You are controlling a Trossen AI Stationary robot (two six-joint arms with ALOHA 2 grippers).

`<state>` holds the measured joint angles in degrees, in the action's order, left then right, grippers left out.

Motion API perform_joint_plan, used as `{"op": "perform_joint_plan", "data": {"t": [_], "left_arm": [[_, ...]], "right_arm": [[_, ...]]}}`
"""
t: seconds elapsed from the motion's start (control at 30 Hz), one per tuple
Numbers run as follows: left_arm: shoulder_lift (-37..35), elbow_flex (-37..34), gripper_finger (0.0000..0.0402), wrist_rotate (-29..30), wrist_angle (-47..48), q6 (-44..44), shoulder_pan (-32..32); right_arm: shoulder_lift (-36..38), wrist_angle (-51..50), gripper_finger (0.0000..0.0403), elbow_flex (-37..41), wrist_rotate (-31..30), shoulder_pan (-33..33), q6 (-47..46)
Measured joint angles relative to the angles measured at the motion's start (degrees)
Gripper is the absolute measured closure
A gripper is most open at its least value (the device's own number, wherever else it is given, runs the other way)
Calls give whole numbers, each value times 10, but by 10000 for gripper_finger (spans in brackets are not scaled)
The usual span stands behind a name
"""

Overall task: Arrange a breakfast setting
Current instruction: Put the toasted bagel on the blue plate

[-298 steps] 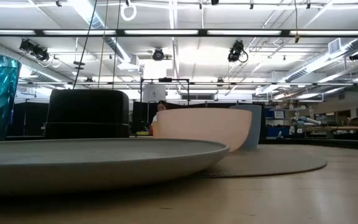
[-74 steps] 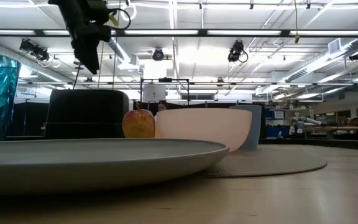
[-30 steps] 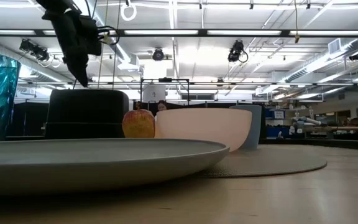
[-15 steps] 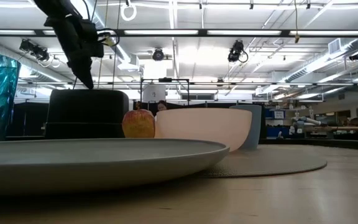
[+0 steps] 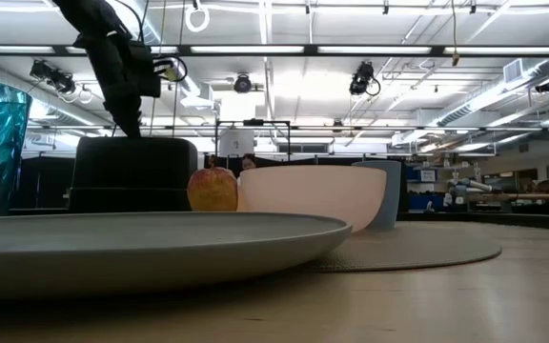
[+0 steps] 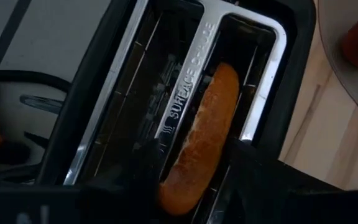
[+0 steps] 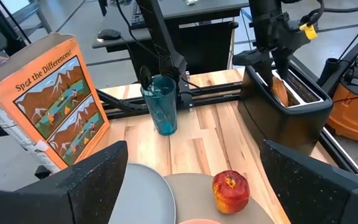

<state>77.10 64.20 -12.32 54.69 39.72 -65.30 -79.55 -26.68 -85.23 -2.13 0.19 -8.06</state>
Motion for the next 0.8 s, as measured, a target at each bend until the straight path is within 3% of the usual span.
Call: {"op": "perform_joint_plan", "data": {"t": [0.63, 0.8], "left_arm": [[-1, 1, 361, 9, 29, 31, 26], [-14, 1, 377, 9, 33, 23, 26]], "right_arm": [[0, 0, 29, 0, 0, 0, 2], [0, 0, 29, 0, 0, 0, 2]]}}
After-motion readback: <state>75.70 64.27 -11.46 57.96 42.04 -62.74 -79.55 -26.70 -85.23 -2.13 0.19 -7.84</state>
